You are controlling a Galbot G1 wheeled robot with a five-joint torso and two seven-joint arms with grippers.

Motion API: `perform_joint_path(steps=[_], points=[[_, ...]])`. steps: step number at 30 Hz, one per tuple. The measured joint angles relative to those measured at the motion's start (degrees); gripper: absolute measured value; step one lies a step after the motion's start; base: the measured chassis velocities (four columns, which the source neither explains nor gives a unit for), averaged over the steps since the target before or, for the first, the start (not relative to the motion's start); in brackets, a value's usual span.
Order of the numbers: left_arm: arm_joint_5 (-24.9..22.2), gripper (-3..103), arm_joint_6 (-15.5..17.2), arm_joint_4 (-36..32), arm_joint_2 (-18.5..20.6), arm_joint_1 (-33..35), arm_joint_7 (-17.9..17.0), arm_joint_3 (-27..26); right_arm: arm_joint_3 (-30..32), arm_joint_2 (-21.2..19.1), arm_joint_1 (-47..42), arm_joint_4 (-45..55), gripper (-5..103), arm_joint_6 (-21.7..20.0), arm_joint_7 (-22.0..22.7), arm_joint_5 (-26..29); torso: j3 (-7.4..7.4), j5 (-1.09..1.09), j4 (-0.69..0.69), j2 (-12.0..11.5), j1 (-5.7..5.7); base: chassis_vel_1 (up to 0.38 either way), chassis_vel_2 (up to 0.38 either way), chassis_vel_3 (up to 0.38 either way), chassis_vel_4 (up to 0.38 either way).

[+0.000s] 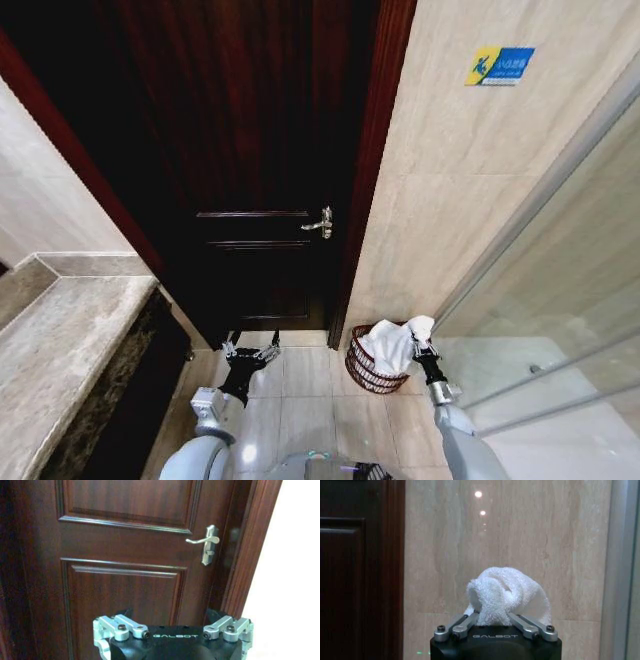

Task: Discard the used towel into the hamper.

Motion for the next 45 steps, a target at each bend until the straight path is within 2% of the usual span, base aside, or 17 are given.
perform_joint_path(steps=[11, 14, 20, 27, 30, 31, 34, 36, 37, 40, 43, 45], points=[[0.0, 99, 0.0, 0.0, 0.0, 0.0, 0.0, 0.0, -1.2, 0.5, -0.4, -1.9, 12, 0.0, -0.5, 0.5, 0.02, 0.0, 0.0, 0.0, 0.04, -0.082, 0.077, 0.079, -0.072], [0.0, 99, 0.0, 0.0, 0.0, 0.0, 0.0, 0.0, -1.5, 0.5, -0.2, -4.0, 12, 0.0, -3.0, 0.0, -0.01, 0.03, 0.0, 0.0, -0.04, 0.0, 0.0, 0.0, 0.0], [0.0, 99, 0.0, 0.0, 0.0, 0.0, 0.0, 0.0, -2.0, 0.1, 1.6, -9.3, 12, -1.5, -3.1, -1.8, 0.0, 0.0, 0.0, 0.0, -0.04, 0.0, 0.0, 0.0, 0.0], [0.0, 99, 0.0, 0.0, 0.0, 0.0, 0.0, 0.0, -3.6, -0.4, 3.9, -13.1, 12, -6.9, -2.4, -2.5, 0.01, 0.01, 0.0, 0.0, 0.0, 0.0, 0.0, 0.0, 0.0], [0.0, 99, 0.0, 0.0, 0.0, 0.0, 0.0, 0.0, -4.0, -0.7, 5.5, -13.7, 12, -12.1, -4.0, -2.0, 0.01, 0.01, 0.01, 0.0, -0.01, 0.0, 0.0, 0.0, 0.0], [0.0, 99, 0.0, 0.0, 0.0, 0.0, 0.0, 0.0, -4.0, -0.7, 5.5, -13.7, 12, -12.1, -4.0, -2.0, 0.01, 0.01, 0.01, 0.0, -0.01, 0.0, 0.0, 0.0, 0.0], [0.0, 99, 0.0, 0.0, 0.0, 0.0, 0.0, 0.0, -4.1, -1.7, 8.8, -17.6, 12, -17.0, -6.4, -2.2, 0.01, 0.0, 0.0, 0.0, -0.01, 0.0, 0.0, 0.0, 0.0], [0.0, 99, 0.0, 0.0, 0.0, 0.0, 0.0, 0.0, -4.1, -1.8, 9.5, -18.4, 12, -18.0, -6.5, -2.5, 0.01, 0.0, 0.0, 0.0, 0.0, 0.0, 0.0, 0.0, 0.0], [0.0, 99, 0.0, 0.0, 0.0, 0.0, 0.0, 0.0, -4.1, -2.0, 11.2, -20.5, 12, -20.6, -6.7, -3.4, 0.01, 0.0, 0.0, 0.0, 0.0, 0.0, 0.0, 0.0, 0.0], [0.0, 99, 0.0, 0.0, 0.0, 0.0, 0.0, 0.0, -3.8, -2.1, 13.5, -23.5, 12, -22.9, -6.7, -5.5, 0.01, 0.0, 0.0, 0.0, 0.0, 0.0, 0.0, 0.0, 0.0], [0.0, 99, 0.0, 0.0, 0.0, 0.0, 0.0, 0.0, -1.7, -1.9, 18.7, -29.6, 12, -26.6, -6.7, -13.2, 0.01, -0.01, 0.0, 0.0, 0.0, 0.0, 0.0, 0.0, 0.0], [0.0, 99, 0.0, 0.0, 0.0, 0.0, 0.0, 0.0, -1.7, -1.6, 19.8, -30.9, 12, -27.8, -6.2, -14.6, 0.01, 0.0, 0.01, 0.0, 0.0, 0.0, 0.0, 0.0, 0.0]])
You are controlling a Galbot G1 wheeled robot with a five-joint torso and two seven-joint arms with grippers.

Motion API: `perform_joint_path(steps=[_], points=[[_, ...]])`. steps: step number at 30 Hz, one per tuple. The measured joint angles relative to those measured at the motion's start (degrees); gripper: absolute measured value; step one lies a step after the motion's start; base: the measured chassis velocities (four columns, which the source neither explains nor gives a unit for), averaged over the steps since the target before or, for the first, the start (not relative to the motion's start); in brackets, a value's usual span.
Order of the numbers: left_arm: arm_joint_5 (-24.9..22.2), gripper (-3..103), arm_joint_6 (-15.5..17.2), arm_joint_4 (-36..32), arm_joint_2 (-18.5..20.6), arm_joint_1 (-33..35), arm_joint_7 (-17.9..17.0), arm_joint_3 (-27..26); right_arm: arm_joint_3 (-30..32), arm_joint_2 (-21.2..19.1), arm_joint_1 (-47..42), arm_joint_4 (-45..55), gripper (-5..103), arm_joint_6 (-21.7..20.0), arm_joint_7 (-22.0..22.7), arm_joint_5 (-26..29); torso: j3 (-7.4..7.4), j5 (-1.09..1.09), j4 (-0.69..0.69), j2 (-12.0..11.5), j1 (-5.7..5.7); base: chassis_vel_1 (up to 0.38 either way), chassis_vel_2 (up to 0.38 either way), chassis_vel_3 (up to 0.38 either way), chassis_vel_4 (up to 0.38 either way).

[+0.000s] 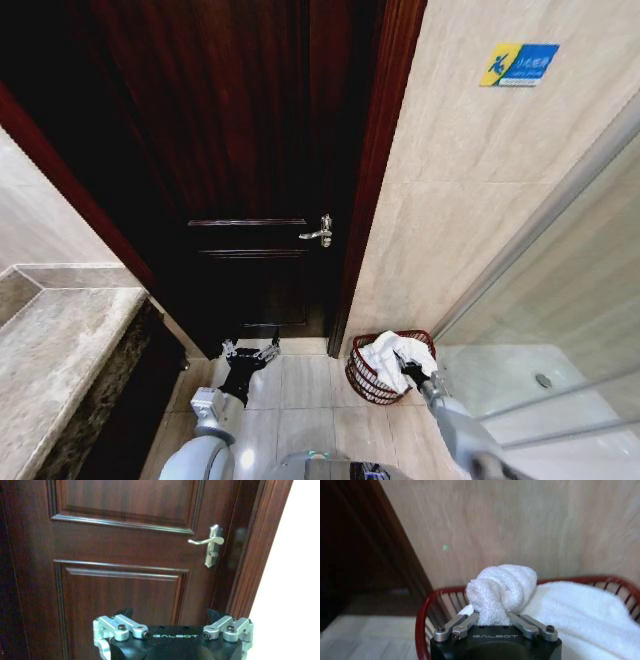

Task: Discard the used towel into the hamper.

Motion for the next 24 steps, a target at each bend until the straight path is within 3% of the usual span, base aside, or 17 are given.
perform_joint_path(steps=[7, 17, 21, 23, 24], points=[[0.0, 99, 0.0, 0.0, 0.0, 0.0, 0.0, 0.0, -0.8, 1.0, 4.0, -4.6, 12, -5.5, 5.0, -6.1, 0.0, 0.01, 0.01, 0.0, 0.0, 0.0, 0.0, 0.0, 0.0], [0.0, 99, 0.0, 0.0, 0.0, 0.0, 0.0, 0.0, -2.9, 0.3, 2.9, -3.5, 9, -7.6, 7.2, -10.9, 0.0, 0.0, 0.0, 0.0, 0.0, 0.0, 0.0, 0.0, 0.0], [0.0, 99, 0.0, 0.0, 0.0, 0.0, 0.0, 0.0, -4.9, 0.4, -1.3, 5.0, 27, -4.1, 4.5, -3.0, 0.0, 0.04, -0.01, 0.0, 0.0, 0.0, 0.0, 0.0, 0.0], [0.0, 99, 0.0, 0.0, 0.0, 0.0, 0.0, 0.0, -5.2, 0.3, -1.8, 6.1, 27, -3.2, 4.2, -2.0, 0.0, 0.03, -0.01, 0.0, 0.0, 0.0, 0.0, 0.0, 0.0], [0.0, 99, 0.0, 0.0, 0.0, 0.0, 0.0, 0.0, -5.3, 0.2, -3.3, 9.2, 33, -1.7, 3.0, 0.0, 0.0, 0.0, 0.0, 0.0, 0.0, 0.0, 0.0, 0.0, 0.0]])
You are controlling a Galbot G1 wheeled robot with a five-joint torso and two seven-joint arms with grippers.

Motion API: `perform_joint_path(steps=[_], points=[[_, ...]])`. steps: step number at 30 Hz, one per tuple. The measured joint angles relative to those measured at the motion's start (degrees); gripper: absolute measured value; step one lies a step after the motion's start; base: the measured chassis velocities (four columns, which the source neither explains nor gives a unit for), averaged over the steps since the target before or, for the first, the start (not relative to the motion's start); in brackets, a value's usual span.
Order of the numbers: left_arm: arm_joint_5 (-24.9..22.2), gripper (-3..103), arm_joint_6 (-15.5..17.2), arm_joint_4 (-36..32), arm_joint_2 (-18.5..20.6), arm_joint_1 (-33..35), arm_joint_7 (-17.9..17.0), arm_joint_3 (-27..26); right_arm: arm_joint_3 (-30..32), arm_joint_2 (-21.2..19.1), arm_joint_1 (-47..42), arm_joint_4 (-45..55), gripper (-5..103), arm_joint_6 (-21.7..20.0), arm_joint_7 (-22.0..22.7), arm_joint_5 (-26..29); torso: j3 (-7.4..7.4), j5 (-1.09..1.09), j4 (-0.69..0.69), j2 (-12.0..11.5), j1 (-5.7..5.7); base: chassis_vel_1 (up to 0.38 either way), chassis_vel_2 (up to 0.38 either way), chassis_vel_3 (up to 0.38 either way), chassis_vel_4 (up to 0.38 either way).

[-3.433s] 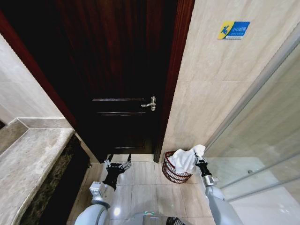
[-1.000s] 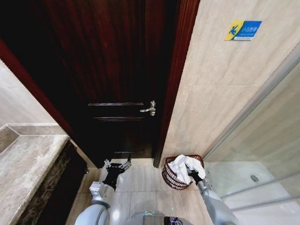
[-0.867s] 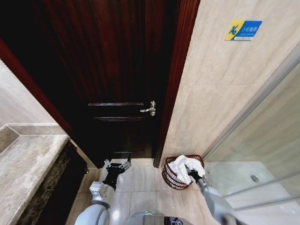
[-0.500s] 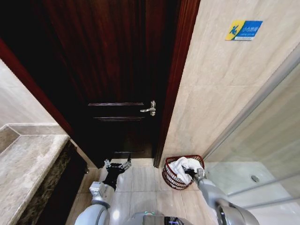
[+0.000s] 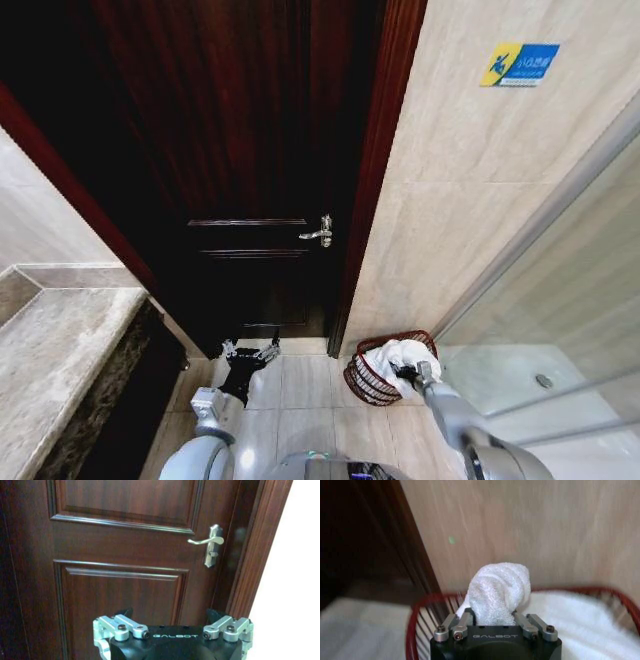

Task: Discard the used towel into the hamper.

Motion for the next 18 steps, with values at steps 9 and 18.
perform_joint_path(steps=[9, 18], points=[[0.0, 99, 0.0, 0.0, 0.0, 0.0, 0.0, 0.0, -0.6, -4.2, -14.0, 21.8, 65, -0.8, -5.3, 9.5, 0.0, 0.02, 0.0, 0.0, 0.0, 0.0, 0.0, 0.0, 0.0], [0.0, 99, 0.0, 0.0, 0.0, 0.0, 0.0, 0.0, 5.5, -4.2, -26.7, 32.0, 99, 2.0, -5.0, 4.8, -0.01, 0.02, 0.0, 0.0, -0.01, 0.0, 0.0, 0.0, 0.0]])
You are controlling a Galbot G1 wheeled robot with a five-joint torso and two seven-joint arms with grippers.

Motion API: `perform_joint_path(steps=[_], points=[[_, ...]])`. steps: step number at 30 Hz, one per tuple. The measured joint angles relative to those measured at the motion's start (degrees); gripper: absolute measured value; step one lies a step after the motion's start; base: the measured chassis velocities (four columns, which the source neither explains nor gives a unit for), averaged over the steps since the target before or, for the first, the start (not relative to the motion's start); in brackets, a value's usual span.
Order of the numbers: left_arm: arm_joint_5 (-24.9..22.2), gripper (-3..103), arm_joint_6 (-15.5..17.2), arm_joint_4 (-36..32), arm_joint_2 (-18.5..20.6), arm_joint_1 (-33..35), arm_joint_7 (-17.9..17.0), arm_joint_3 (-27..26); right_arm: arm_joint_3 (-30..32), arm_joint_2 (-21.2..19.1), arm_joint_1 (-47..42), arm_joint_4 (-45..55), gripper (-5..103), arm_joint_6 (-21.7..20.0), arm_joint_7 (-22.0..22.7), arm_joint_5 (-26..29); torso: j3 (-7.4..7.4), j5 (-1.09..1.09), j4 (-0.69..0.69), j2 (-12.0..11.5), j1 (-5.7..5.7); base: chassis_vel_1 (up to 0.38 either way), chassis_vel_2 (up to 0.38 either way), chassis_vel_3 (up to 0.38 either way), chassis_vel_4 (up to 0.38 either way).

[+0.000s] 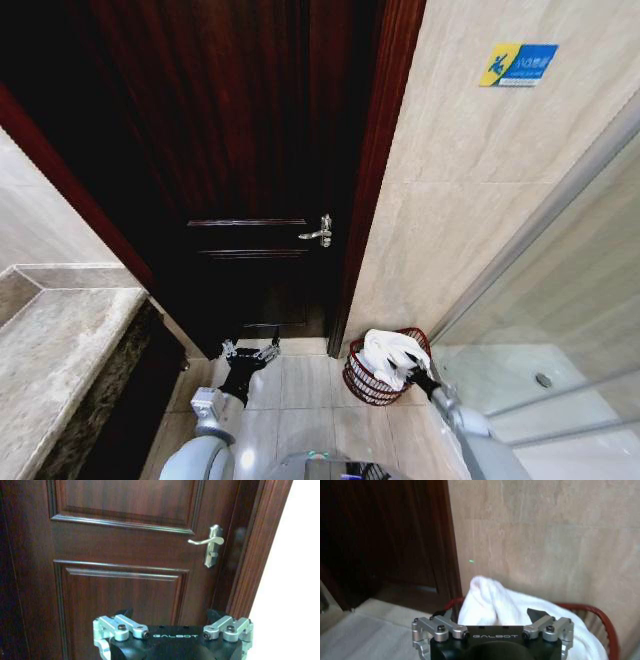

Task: Discard the used towel into the hamper.

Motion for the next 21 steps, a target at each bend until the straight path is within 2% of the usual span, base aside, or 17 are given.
perform_joint_path(steps=[3, 7, 9, 13, 15, 18, 21], points=[[0.0, 99, 0.0, 0.0, 0.0, 0.0, 0.0, 0.0, 4.0, 0.2, -3.2, 0.3, 102, 3.9, 1.8, -2.1, 0.0, -0.03, -0.02, 0.0, 0.0, 0.0, 0.0, 0.0, 0.0], [0.0, 99, 0.0, 0.0, 0.0, 0.0, 0.0, 0.0, 5.2, 0.0, -4.0, -1.0, 99, 5.2, 2.9, -3.9, 0.0, -0.03, -0.01, 0.0, 0.0, 0.0, 0.0, 0.0, 0.0], [0.0, 99, 0.0, 0.0, 0.0, 0.0, 0.0, 0.0, 4.5, -0.1, -3.2, -4.3, 92, 5.9, 3.6, -4.6, 0.01, -0.01, -0.03, 0.0, 0.0, 0.0, 0.0, 0.0, 0.0], [0.0, 99, 0.0, 0.0, 0.0, 0.0, 0.0, 0.0, 2.3, 0.6, 0.5, -7.7, 88, 4.0, 4.4, -4.0, 0.01, -0.01, -0.01, 0.0, 0.0, 0.0, 0.0, 0.0, 0.0], [0.0, 99, 0.0, 0.0, 0.0, 0.0, 0.0, 0.0, -1.4, 1.2, 3.5, -8.0, 78, 1.2, 5.2, -0.4, 0.01, 0.0, 0.02, 0.0, 0.0, 0.0, 0.0, 0.0, 0.0], [0.0, 99, 0.0, 0.0, 0.0, 0.0, 0.0, 0.0, -3.1, 1.4, 4.8, -7.6, 73, 0.1, 5.6, 0.4, 0.01, -0.03, 0.02, 0.0, 0.0, 0.0, 0.0, 0.0, 0.0], [0.0, 99, 0.0, 0.0, 0.0, 0.0, 0.0, 0.0, -6.8, 1.9, 9.2, -9.8, 56, -2.1, 6.1, -0.5, 0.01, -0.03, 0.02, 0.0, 0.01, 0.0, 0.0, 0.0, 0.0]])
